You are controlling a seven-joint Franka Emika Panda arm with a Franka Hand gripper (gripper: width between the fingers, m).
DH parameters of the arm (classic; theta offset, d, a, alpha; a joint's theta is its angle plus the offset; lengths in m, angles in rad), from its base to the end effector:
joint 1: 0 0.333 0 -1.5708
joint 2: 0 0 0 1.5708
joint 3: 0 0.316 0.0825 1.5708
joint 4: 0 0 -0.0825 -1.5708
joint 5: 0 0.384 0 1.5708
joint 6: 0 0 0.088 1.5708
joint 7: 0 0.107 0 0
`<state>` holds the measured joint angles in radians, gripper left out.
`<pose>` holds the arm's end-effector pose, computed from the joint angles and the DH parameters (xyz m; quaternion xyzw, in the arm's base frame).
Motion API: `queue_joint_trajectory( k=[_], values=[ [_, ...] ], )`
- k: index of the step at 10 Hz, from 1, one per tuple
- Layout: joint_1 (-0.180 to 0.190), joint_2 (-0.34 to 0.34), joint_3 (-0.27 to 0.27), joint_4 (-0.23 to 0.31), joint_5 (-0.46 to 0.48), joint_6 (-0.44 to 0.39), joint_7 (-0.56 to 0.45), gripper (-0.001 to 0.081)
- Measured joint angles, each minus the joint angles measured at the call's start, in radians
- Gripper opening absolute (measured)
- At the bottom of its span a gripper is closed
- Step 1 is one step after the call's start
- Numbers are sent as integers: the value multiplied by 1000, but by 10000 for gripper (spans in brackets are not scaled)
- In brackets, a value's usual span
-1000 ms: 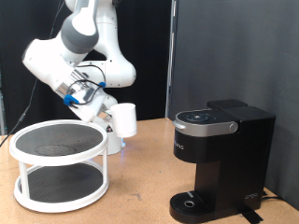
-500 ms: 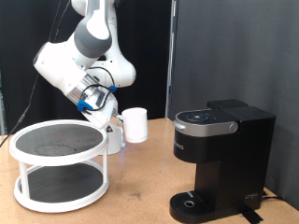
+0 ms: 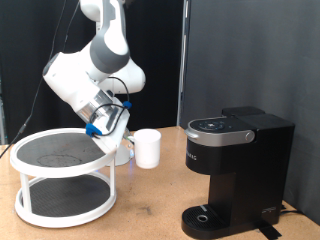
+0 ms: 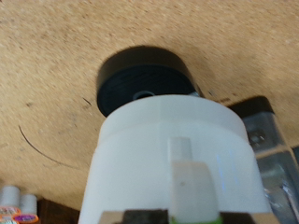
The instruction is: Make a cup of coffee with the keurig machine
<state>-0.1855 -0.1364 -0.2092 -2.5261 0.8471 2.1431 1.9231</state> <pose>0.4104 -0.1352 0.3173 -0.1209 0.9296 0.3116 0.1553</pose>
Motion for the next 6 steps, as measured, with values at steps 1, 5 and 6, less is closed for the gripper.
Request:
queue_joint_trajectory(
  k=[1, 5, 6],
  values=[
    [6, 38, 14, 17, 6, 35, 1, 7],
    [25, 176, 67, 50, 84, 174, -57, 7],
    [28, 201, 81, 52, 127, 198, -104, 7]
  ],
)
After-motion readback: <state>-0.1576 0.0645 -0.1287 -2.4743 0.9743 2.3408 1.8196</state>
